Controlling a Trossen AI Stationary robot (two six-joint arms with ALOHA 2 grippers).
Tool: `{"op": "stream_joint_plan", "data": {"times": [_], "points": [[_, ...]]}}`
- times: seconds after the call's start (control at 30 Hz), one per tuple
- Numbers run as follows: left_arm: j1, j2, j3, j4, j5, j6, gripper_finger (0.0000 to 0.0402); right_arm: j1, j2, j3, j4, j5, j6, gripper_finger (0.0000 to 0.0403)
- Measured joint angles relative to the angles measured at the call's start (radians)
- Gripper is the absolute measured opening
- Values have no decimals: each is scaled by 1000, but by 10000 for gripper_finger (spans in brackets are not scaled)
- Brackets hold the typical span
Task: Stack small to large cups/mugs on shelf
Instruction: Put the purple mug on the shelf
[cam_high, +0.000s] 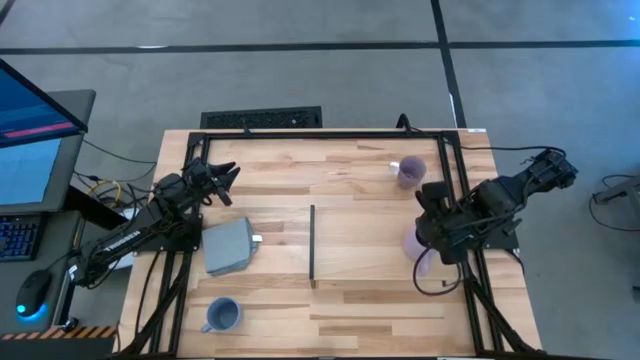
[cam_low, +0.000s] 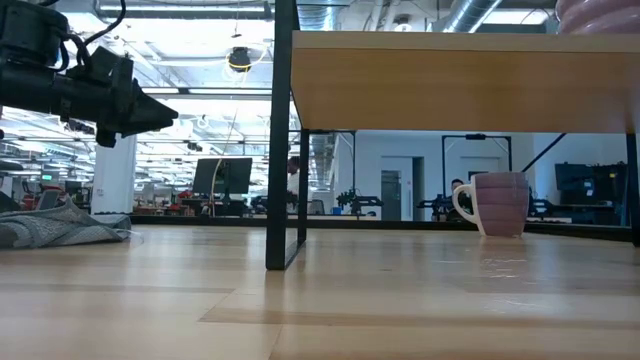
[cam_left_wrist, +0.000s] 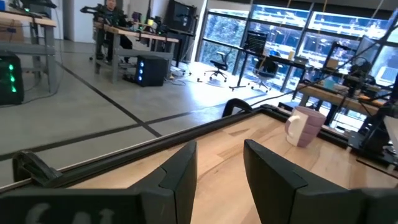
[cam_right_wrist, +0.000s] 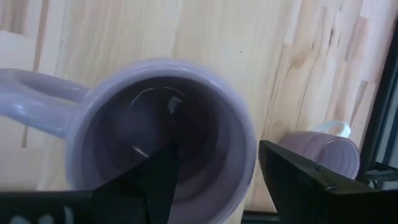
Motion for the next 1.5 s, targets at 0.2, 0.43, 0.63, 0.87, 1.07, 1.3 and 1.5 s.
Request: {"op": "stream_joint_plan", "data": {"times": [0.2,0.43,0.63,0.87,1.07,1.3,1.5], "points": [[0,0,0,-2,4,-17,121,57,0,0,0,1,0,244],[0,0,0,-2,4,-35,121,117,0,0,1,17,-24,244],[0,0,0,-2,4,-45,121,130,0,0,0,35,-27,244],[0,0,0,-2,4,-44,121,129,0,0,0,71,-130,244],[0,0,0,-2,4,-43,121,126,-2,0,0,95,-216,244],[0,0,0,-2,4,-42,121,98,-3,0,0,118,-256,244],[0,0,0,-2,4,-42,121,94,-3,0,0,118,-256,244]]}}
